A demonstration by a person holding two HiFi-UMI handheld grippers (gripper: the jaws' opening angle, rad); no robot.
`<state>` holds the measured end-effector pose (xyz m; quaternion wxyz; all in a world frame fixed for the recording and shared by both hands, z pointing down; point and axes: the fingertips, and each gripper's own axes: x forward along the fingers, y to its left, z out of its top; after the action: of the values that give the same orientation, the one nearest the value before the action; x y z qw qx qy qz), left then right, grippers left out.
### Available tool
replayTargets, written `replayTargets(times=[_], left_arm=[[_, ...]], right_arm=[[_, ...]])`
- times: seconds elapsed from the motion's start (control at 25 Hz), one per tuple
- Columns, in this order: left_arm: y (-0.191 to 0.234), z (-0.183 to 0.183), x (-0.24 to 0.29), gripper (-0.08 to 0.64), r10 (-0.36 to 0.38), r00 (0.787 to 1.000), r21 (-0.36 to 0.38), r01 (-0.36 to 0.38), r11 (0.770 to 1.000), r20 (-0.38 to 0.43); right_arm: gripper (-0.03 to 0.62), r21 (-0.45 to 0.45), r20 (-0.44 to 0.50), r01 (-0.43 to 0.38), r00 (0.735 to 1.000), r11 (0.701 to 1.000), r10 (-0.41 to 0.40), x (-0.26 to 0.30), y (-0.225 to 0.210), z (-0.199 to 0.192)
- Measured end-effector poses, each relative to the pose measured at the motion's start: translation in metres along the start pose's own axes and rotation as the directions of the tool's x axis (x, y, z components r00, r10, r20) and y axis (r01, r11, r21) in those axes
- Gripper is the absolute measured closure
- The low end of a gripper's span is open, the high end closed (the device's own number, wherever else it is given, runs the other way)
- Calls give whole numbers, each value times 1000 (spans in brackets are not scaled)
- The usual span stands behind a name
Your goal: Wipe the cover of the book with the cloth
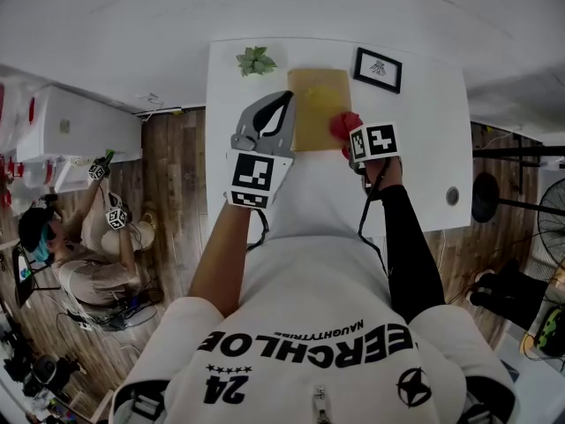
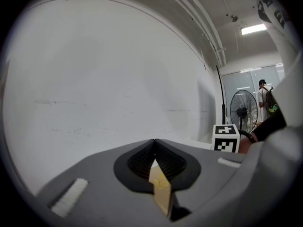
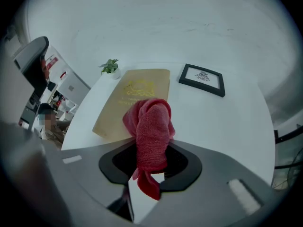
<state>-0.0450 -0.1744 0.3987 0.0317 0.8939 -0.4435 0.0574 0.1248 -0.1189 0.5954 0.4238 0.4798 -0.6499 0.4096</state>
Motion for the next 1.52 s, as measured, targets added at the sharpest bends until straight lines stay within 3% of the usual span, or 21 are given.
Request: replayTargets(times=[0.16, 0.32, 0.48, 0.6, 0.72, 1.04, 1.24, 1.36, 1.44, 1.52], left_arm=[[-2, -2, 1, 514, -2, 1000, -4, 2, 1000, -3], [-4, -5, 2, 514, -4, 1000, -4, 4, 1000, -9], [0, -6, -1, 514, 10, 1000, -4, -10, 1000, -9], [7, -6, -5, 514, 25, 1000, -6, -25, 1000, -11], [11, -7, -6, 514, 31, 999, -9, -31, 999, -13], [2, -8, 2, 514, -4, 1000, -14, 4, 1000, -9], [-6, -9, 10, 514, -30, 1000, -15, 30, 999, -7], [-9, -9, 12, 514, -40, 999, -16, 40, 999, -6], [-11, -9, 14, 514, -43, 999, -17, 43, 999, -4], [-11, -9, 14, 514, -42, 999, -18, 42, 999, -3]], right_arm=[[486, -102, 32, 27, 999, 994, -24, -7, 14, 10], [486, -148, 62, -119, 990, 982, 130, -10, 70, 23], [486, -212, -30, -243, 970, 946, 242, 5, 119, 5], [486, -261, -89, -252, 968, 932, 237, 15, 132, -12], [486, -274, -97, -246, 969, 930, 228, 15, 130, -12], [486, -166, -178, -217, 966, 962, 187, 9, 78, -32], [486, -64, -183, -143, 975, 988, 129, 2, 28, -44], [486, -51, -192, -107, 977, 993, 96, -4, 12, -47], [486, -80, -194, -123, 975, 989, 105, -8, 15, -44], [486, -73, -158, -181, 973, 981, 168, -15, 27, -32]])
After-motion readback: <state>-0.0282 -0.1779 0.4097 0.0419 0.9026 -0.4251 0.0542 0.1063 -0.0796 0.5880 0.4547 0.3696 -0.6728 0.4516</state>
